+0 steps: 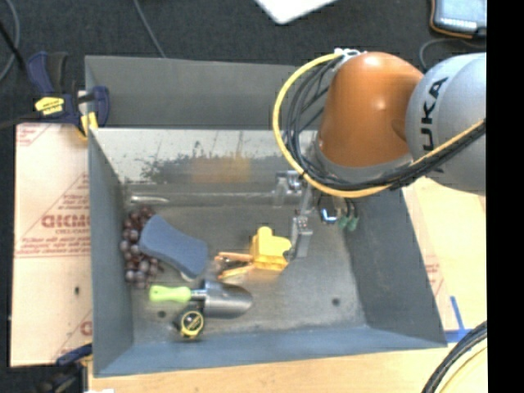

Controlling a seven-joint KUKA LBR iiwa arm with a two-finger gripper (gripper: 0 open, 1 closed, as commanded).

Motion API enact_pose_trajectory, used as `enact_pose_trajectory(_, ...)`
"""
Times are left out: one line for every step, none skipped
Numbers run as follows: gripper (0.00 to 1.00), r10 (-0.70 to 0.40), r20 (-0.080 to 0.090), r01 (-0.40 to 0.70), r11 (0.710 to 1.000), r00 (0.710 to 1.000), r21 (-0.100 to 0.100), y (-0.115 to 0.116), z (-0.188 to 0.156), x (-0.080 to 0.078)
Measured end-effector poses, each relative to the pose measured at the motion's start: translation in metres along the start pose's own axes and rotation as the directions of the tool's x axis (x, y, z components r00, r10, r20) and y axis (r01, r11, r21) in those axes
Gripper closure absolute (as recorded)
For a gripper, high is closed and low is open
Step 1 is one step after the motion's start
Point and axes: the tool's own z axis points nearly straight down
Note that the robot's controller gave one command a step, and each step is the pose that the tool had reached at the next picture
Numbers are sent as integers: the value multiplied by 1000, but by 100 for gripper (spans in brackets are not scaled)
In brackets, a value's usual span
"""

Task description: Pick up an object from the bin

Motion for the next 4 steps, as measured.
enact_pose_trajectory(0, 1, 8, -1, 1000, 1000, -1, 0, -4, -1)
enact_pose_trajectory(0, -65, 12, 65, 998, 998, 1, 11, 28, 9)
enact_pose_trajectory(0, -42, 13, 42, 999, 999, -1, 37, 83, 26)
enact_pose_trajectory(0, -120, 9, 120, 993, 993, 1, 40, 115, 26)
